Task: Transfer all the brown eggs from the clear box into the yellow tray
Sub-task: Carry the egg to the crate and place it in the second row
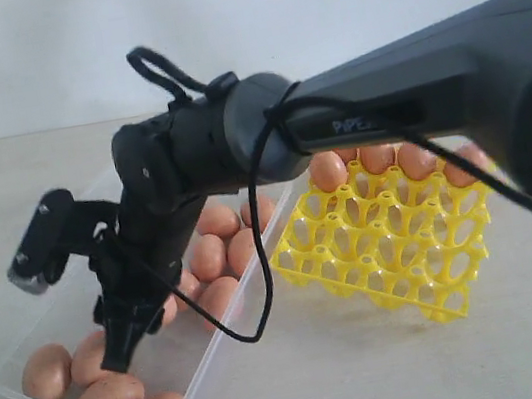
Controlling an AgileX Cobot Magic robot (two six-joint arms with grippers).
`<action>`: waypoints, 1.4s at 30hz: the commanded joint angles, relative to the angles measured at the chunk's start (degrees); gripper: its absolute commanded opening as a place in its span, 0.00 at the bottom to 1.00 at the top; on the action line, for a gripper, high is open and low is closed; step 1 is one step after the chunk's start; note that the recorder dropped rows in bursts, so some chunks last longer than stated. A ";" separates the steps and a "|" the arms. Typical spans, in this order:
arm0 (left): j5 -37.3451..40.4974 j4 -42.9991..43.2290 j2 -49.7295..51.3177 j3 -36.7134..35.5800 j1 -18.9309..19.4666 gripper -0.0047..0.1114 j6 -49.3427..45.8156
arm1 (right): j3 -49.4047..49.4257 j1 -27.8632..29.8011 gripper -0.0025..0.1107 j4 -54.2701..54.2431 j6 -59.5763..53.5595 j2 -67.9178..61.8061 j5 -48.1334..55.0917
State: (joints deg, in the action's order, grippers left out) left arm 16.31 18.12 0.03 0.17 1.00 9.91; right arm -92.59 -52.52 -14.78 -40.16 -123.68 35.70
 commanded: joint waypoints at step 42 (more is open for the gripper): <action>-0.37 -0.10 -0.03 -0.17 -0.22 0.05 0.39 | 35.82 47.28 0.02 91.01 89.99 13.03 -81.34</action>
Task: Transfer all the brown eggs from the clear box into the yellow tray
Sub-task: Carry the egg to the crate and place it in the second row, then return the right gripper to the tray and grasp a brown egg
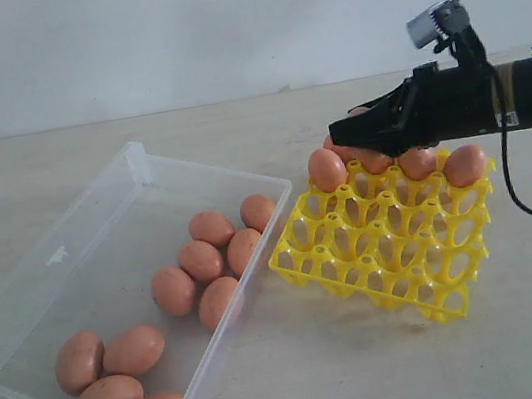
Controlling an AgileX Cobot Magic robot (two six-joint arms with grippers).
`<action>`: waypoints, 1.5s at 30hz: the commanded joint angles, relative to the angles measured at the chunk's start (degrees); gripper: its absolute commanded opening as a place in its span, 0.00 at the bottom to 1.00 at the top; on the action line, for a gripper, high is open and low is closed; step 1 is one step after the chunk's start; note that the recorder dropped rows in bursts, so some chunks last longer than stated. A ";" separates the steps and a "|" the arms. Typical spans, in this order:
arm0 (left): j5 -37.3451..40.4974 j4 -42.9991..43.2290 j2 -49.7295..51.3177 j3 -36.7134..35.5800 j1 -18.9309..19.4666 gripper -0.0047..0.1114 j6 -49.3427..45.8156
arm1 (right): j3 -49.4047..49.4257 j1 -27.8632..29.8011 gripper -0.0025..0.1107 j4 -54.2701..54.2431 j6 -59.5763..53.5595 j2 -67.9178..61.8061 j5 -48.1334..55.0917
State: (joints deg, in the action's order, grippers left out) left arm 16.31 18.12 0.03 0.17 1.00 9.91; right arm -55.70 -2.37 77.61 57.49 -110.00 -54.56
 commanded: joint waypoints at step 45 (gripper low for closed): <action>-0.25 -0.10 -0.03 -0.17 -0.22 0.05 0.39 | -0.96 -18.95 0.02 7.74 22.82 19.24 10.18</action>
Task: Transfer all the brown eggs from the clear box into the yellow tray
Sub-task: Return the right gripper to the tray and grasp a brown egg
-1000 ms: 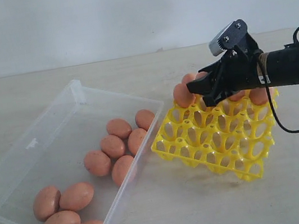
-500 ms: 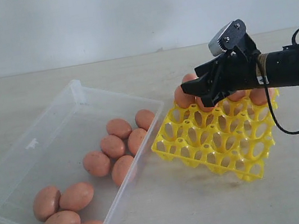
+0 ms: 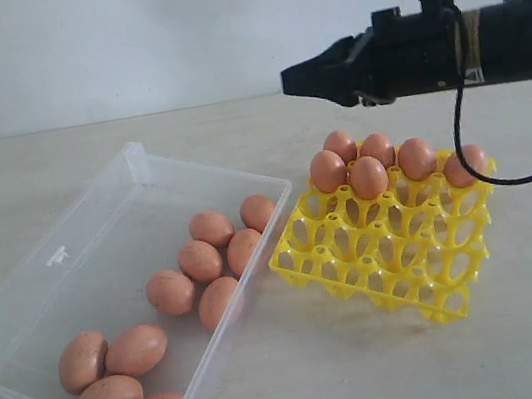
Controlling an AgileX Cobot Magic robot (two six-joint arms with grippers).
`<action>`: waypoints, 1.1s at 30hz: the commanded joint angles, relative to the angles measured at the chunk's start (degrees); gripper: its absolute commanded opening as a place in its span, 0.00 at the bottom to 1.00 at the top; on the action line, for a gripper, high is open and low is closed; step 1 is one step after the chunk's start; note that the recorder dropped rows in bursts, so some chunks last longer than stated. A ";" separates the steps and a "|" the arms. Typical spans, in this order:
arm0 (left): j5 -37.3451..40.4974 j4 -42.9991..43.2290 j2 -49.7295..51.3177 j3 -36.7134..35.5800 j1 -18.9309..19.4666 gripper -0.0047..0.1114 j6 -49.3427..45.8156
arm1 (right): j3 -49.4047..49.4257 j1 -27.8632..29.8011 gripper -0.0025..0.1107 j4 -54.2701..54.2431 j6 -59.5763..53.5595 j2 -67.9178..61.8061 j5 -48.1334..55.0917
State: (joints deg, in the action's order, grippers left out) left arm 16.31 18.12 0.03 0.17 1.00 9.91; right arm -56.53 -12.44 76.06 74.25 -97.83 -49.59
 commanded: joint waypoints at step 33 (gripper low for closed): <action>-0.47 -0.10 -0.03 -0.17 -0.22 0.05 0.39 | -57.50 -32.05 0.02 -91.11 -95.76 -26.53 114.34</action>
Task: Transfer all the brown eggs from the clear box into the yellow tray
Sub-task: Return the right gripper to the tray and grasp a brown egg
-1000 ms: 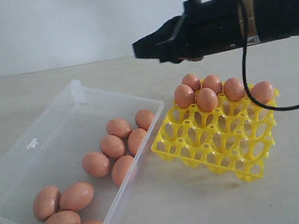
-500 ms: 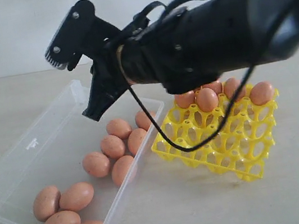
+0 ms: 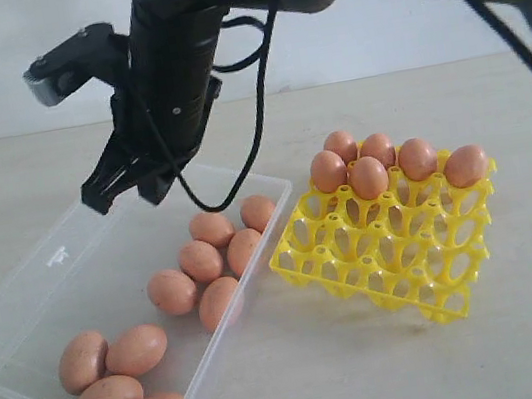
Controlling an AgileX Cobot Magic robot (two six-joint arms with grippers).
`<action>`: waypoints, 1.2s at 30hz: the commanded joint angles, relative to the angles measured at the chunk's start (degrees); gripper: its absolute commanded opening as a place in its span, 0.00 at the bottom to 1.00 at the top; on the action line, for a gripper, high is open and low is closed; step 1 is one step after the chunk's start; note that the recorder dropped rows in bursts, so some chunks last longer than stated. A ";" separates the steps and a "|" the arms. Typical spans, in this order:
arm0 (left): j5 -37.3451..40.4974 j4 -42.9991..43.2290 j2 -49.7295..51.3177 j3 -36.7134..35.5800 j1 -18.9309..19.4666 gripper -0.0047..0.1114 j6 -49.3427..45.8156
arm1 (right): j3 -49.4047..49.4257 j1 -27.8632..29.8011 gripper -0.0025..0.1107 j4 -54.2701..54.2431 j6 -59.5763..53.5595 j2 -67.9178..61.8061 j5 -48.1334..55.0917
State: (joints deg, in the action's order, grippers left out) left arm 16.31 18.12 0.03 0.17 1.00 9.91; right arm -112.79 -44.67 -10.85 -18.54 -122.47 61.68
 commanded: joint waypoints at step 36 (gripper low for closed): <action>-0.47 -0.10 -0.03 -0.17 -0.22 0.05 0.39 | -0.98 0.17 0.01 -8.26 2.82 -14.65 1.06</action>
State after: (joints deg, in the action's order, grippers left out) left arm 16.31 18.12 0.03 0.17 1.00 9.91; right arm -113.51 -44.67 -19.04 -15.90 -137.79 60.50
